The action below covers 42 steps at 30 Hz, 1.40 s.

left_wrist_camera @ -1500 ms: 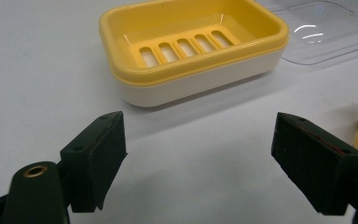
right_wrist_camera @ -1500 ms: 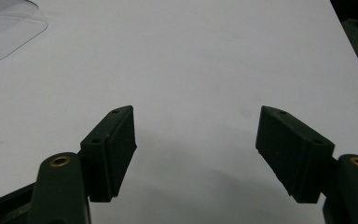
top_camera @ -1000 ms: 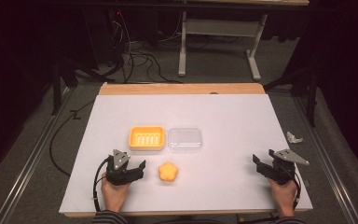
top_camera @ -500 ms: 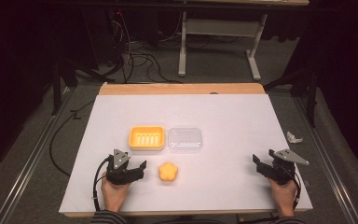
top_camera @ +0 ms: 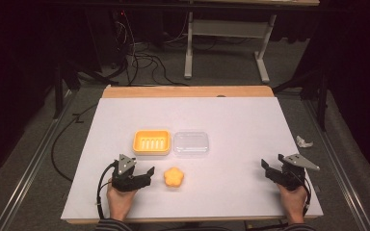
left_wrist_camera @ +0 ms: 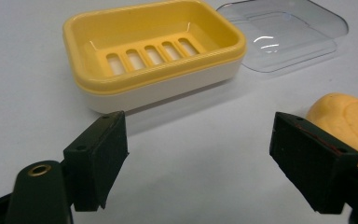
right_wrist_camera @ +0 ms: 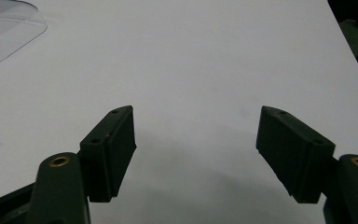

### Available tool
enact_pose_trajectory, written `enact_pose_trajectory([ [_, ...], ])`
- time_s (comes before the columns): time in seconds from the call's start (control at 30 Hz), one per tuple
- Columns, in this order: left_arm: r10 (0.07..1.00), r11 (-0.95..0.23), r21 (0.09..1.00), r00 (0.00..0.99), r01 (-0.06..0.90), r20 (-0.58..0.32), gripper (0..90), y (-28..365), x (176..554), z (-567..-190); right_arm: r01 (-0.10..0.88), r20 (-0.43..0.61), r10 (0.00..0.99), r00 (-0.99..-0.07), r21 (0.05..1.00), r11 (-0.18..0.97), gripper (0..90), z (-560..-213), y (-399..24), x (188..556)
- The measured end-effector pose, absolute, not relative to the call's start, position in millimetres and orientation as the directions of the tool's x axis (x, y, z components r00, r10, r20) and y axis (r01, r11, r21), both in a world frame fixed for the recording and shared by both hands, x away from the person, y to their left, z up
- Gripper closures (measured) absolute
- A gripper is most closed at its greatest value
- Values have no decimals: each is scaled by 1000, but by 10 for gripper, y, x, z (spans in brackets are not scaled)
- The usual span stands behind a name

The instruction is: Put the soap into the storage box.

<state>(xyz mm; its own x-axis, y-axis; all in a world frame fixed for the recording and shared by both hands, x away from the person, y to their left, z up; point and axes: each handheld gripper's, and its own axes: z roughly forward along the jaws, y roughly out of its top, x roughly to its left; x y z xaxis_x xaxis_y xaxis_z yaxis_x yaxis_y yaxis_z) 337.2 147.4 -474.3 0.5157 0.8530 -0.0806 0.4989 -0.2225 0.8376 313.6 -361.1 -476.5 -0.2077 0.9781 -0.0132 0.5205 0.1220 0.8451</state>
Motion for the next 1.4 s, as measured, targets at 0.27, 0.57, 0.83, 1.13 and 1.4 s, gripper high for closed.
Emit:
enact_pose_trajectory([
  [0.27, 839, -225, 839, 536, 495, -91, 192, 1401, 3336, -4678, 517, -13, 978, -206, 848, 120, 286, -4764, -3613, 3130],
  [0.57, 816, -251, 835, 571, 490, -90, 181, 1274, 3304, -4627, 514, -15, 978, -208, 849, 122, 285, -4763, -3616, 3129],
  [0.83, 784, -291, 828, 615, 479, -81, 174, 1126, 3270, -4588, 512, -14, 978, -208, 851, 121, 285, -4763, -3618, 3128],
  [1.13, 754, -338, 814, 654, 472, -66, 159, 961, 3244, -4588, 510, -14, 978, -209, 851, 122, 285, -4763, -3619, 3128],
  [1.4, 724, -368, 801, 687, 472, -72, 151, 816, 3232, -4594, 510, -14, 978, -209, 852, 121, 285, -4763, -3620, 3127],
])
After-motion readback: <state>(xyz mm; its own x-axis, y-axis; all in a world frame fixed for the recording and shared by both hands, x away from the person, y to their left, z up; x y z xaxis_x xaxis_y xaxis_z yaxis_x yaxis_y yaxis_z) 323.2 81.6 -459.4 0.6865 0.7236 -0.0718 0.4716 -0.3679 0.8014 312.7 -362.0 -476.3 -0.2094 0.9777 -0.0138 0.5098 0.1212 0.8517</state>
